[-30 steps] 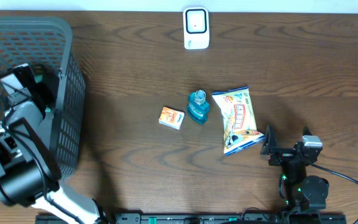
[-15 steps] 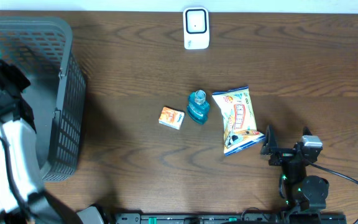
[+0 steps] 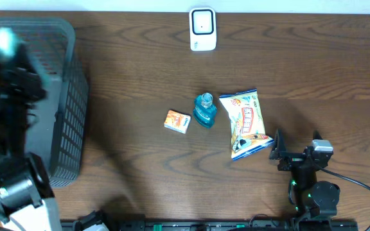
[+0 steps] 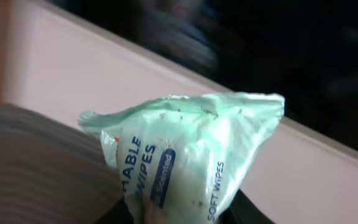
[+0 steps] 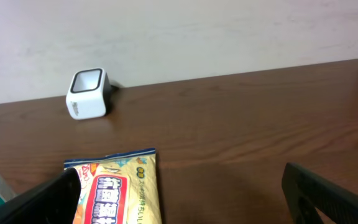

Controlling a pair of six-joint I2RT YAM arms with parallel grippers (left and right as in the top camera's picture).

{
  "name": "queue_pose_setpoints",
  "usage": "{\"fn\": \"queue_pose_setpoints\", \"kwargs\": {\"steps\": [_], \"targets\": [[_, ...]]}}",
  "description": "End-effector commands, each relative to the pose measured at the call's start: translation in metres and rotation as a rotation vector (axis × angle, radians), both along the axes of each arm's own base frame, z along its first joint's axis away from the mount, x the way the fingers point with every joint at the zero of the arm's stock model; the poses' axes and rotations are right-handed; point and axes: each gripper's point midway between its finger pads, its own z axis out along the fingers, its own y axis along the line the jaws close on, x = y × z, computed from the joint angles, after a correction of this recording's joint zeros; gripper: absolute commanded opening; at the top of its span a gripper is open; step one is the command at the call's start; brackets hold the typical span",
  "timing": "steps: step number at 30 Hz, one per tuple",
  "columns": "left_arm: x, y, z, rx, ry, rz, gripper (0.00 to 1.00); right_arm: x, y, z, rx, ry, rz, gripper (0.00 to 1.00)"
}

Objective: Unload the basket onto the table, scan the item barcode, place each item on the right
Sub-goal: 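Carry the wipes pack out and set it left of the orange box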

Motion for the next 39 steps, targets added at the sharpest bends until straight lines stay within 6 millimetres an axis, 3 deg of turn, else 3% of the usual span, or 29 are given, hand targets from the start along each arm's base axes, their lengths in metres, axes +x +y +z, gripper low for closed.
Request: {"fn": "queue_pose_setpoints", "kwargs": {"steps": [1, 8, 11, 17, 21, 27, 32, 37, 38, 39], "targets": [[-0.006, -0.081, -0.022, -0.087, 0.101, -0.378, 0.31, 0.0, -0.002, -0.001, -0.015, 0.0, -0.011, 0.99], [-0.042, -0.175, -0.118, 0.014, 0.446, -0.717, 0.28, 0.0, -0.002, -0.001, -0.015, 0.0, -0.01, 0.99], [-0.059, -0.198, -0.16, 0.074, 0.597, -0.793, 0.24, 0.0, -0.002, -0.001, -0.015, 0.0, -0.011, 0.99], [-0.066, -0.191, -0.257, 0.235, 0.903, -0.617, 0.23, 0.0, -0.002, -0.001, -0.015, 0.0, -0.011, 0.99], [-0.07, -0.181, -0.308, 0.255, 1.061, -0.503, 0.23, 0.0, -0.002, -0.001, -0.015, 0.0, -0.01, 0.99], [-0.034, -0.178, -0.349, 0.124, 1.07, -0.314, 0.23, 0.0, -0.002, -0.001, -0.015, 0.0, -0.01, 0.99], [0.0, -0.189, -0.376, -0.035, 1.055, -0.223, 0.23, 0.0, -0.002, -0.001, -0.015, 0.001, -0.011, 0.99], [0.01, -0.193, -0.42, -0.104, 1.114, -0.164, 0.24, 0.0, -0.002, -0.001, -0.015, 0.0, -0.011, 0.99], [0.01, -0.193, -0.426, -0.108, 1.126, -0.158, 0.37, 0.0, -0.002, -0.001, -0.015, 0.0, -0.01, 0.99], [0.01, -0.193, -0.43, -0.115, 1.132, -0.155, 0.43, 0.0, -0.002, -0.001, -0.015, 0.0, -0.011, 0.99]]}}
